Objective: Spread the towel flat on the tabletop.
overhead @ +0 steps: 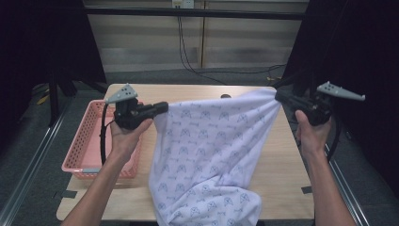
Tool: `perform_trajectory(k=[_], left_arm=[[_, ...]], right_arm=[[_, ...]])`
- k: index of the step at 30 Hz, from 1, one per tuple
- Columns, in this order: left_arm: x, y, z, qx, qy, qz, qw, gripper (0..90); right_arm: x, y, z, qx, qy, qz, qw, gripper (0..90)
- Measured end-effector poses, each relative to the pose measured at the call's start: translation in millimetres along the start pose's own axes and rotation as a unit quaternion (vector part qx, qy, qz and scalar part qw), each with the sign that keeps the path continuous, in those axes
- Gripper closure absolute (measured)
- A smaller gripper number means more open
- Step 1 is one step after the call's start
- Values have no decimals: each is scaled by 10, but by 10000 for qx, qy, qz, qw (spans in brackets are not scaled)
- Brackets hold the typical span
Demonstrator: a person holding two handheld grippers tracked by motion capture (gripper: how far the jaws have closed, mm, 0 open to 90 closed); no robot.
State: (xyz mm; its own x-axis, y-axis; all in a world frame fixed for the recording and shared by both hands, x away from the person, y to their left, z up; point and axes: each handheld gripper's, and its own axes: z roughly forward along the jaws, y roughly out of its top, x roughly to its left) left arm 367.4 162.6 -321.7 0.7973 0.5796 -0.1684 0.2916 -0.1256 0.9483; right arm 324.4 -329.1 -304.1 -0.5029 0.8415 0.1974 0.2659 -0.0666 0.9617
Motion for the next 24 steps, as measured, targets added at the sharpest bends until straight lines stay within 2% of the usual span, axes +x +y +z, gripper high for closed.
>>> perform_trajectory(k=[2, 3, 4, 5, 6, 7, 8, 10, 12, 16, 17, 20, 21, 22, 23, 24], left_arm=[[80, 67, 132, 128, 135, -109, 9998, 857], [117, 67, 192, 226, 162, -178, 9995, 820], [161, 51, 263, 398, 235, -292, 9985, 722], [188, 22, 307, 492, 345, -310, 9977, 656], [207, -16, 324, 507, 294, -371, 9976, 646], [198, -63, 323, 461, 147, -469, 9977, 633], [172, -88, 321, 473, 113, -391, 9980, 626], [100, -153, 298, 480, -49, -364, 9982, 616], [34, -199, 282, 468, -166, -330, 9982, 614], [-206, -341, 265, 558, -382, -135, 9976, 635], [-287, -404, 258, 595, -552, -182, 9965, 636], [-484, -552, 212, 751, -804, 34, 9939, 659], [-522, -624, 181, 733, -868, -57, 9935, 669], [-553, -704, 161, 795, -1000, -141, 9917, 682], [-606, -812, 136, 968, -957, -33, 9907, 697], [-635, -882, 121, 1060, -959, -48, 9897, 701]], right_arm=[[-46, 123, 103, 3, -109, -57, 9999, 856], [-81, 141, 162, 39, -109, -35, 9999, 848], [-110, 136, 220, 169, -138, -42, 9998, 800], [-149, 102, 299, 424, -359, -109, 9984, 700], [-187, 44, 362, 641, -530, -104, 9965, 634], [-224, -28, 395, 824, -556, -64, 9950, 609], [-256, -130, 392, 855, -542, -22, 9949, 596], [-280, -275, 358, 839, -390, 112, 9957, 595], [-260, -429, 315, 936, -359, 131, 9949, 589], [-128, -705, 218, 1066, -21, 188, 9941, 589], [-83, -772, 194, 1120, 69, 182, 9935, 589], [64, -986, 87, 1244, 338, 176, 9915, 573], [115, -1061, 39, 1276, 383, 193, 9909, 567], [156, -1142, 1, 1361, 459, 236, 9893, 560], [196, -1224, -38, 1461, 502, 224, 9877, 557], [240, -1337, -89, 1532, 546, 264, 9863, 545]])
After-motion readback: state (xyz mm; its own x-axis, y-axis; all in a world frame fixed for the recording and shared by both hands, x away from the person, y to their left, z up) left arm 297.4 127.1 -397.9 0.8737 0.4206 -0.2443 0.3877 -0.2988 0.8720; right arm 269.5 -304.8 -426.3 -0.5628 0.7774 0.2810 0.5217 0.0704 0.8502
